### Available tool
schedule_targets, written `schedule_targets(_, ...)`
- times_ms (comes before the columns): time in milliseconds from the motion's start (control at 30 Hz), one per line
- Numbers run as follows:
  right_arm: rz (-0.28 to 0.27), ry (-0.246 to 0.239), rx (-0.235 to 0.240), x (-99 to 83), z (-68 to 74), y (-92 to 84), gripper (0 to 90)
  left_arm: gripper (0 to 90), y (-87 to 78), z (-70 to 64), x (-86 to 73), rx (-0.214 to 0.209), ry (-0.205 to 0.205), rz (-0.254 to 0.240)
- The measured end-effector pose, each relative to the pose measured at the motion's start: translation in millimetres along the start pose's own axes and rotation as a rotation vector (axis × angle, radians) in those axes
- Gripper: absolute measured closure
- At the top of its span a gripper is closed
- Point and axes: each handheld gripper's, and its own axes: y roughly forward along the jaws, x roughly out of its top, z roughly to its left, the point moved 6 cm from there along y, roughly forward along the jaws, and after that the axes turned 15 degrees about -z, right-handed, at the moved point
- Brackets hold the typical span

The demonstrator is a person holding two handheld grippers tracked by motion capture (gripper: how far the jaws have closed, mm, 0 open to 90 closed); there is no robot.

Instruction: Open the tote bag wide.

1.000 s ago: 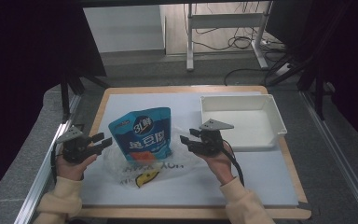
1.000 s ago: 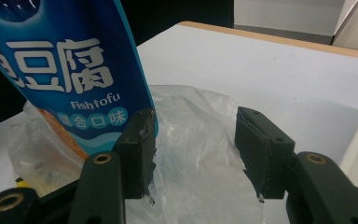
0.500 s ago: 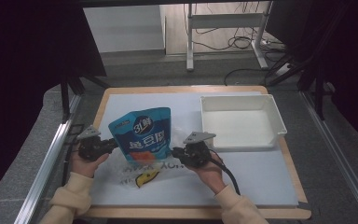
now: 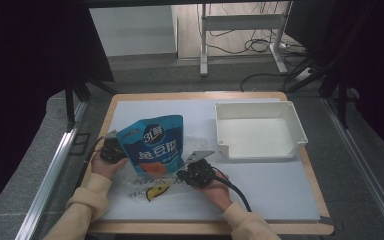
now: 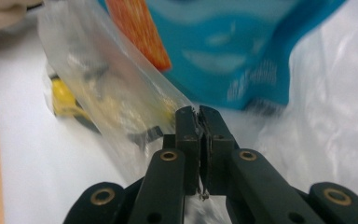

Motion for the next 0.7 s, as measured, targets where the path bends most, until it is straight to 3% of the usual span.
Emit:
schedule_targets(267, 0.036, 0.008, 0.022, -13.9, 3.2, -5.2, 86.7, 89.3, 9.9, 14.2, -3.0, 0.017, -0.031, 0.007)
schedule_targets(500, 0.057, -0.016, 0.054, -23.9, 12.9, -12.3, 87.4, 89.6, 15.3, 23.8, -4.3, 0.038, -0.047, 0.010)
schedule_targets(700, 0.057, -0.023, 0.067, -27.8, 17.9, -17.9, 88.0, 89.6, 25.6, 18.4, -1.6, 0.050, 0.028, 0.042)
